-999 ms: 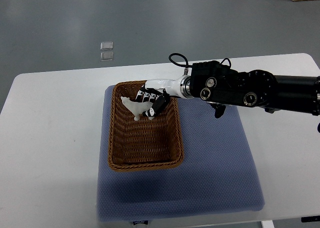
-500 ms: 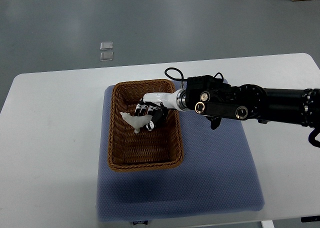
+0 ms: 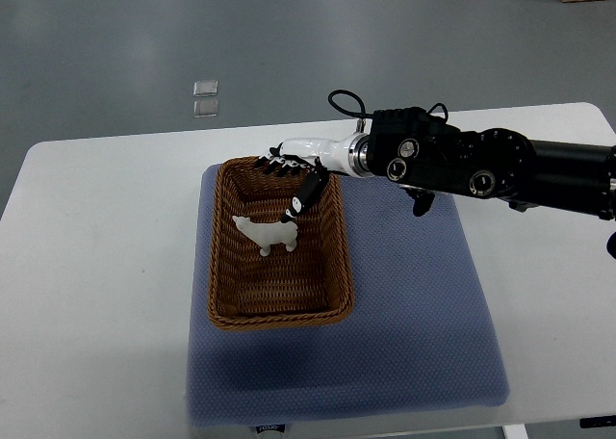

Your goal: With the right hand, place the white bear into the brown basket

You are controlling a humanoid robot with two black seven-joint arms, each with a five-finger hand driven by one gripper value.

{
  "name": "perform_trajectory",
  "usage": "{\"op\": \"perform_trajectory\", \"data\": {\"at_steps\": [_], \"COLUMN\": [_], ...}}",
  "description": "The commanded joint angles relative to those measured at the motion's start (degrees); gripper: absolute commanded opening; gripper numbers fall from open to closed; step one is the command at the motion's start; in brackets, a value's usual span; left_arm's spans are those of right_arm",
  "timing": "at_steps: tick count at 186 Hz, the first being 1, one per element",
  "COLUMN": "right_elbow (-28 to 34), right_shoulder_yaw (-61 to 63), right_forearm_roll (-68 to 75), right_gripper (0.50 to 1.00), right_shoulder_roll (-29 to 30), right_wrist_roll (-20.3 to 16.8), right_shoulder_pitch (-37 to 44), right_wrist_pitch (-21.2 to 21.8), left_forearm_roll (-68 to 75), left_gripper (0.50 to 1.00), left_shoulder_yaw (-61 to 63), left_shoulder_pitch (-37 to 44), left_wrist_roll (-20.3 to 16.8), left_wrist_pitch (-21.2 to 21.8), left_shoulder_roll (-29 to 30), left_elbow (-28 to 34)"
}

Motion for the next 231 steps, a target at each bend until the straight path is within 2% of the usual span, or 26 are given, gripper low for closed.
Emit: {"op": "perform_trajectory", "data": {"at_steps": [1, 30, 61, 84, 91, 132, 160, 178, 231], "right_elbow": [0.1, 0.1, -0.1, -0.4, -0.8, -7.1, -12.6, -13.8, -14.1], "right_shoulder_yaw": [3.4, 12.4, 31.0, 48.3, 52.7, 66.9, 71.3, 71.4, 71.3], "right_forearm_roll": [0.1, 0.7, 7.4, 11.4, 11.6, 16.8, 23.6, 29.1, 32.1], "right_gripper": [0.897, 0.897, 0.897, 0.899, 0.913, 0.915, 0.926, 0.928, 0.928], "right_shoulder_roll": [-2.6, -7.0, -10.4, -9.2, -8.5, 1.0, 4.1, 4.8, 5.6], "right_wrist_roll": [0.0, 0.3, 0.5, 2.6, 3.4, 10.9, 14.3, 15.6, 16.0], "right_shoulder_pitch": [0.1, -2.3, -13.7, -24.8, -27.5, -35.1, -36.0, -36.0, -36.2], "right_wrist_pitch": [0.0, -0.4, -0.4, -0.4, -0.4, -0.2, 0.4, 0.5, 0.5], "left_forearm_roll": [0.0, 0.0, 0.0, 0.1, 0.1, 0.3, 0.3, 0.2, 0.3], "left_gripper": [1.0, 1.0, 1.0, 1.0, 1.0, 1.0, 1.0, 1.0, 1.0], "left_shoulder_yaw": [0.0, 0.0, -0.1, 0.0, 0.0, 0.0, 0.0, 0.0, 0.0], "left_shoulder_pitch": [0.0, 0.0, 0.0, 0.0, 0.0, -0.2, -0.4, -0.4, -0.4], "left_wrist_roll": [0.0, 0.0, 0.0, 0.0, 0.1, 0.0, 0.1, 0.1, 0.1], "left_wrist_pitch": [0.0, 0.0, 0.0, 0.0, 0.0, 0.0, 0.0, 0.0, 0.0], "left_shoulder_roll": [0.0, 0.0, 0.0, 0.0, 0.0, 0.0, 0.0, 0.0, 0.0], "left_elbow": [0.0, 0.0, -0.2, -0.2, -0.2, -0.4, -0.6, -0.6, -0.8]}}
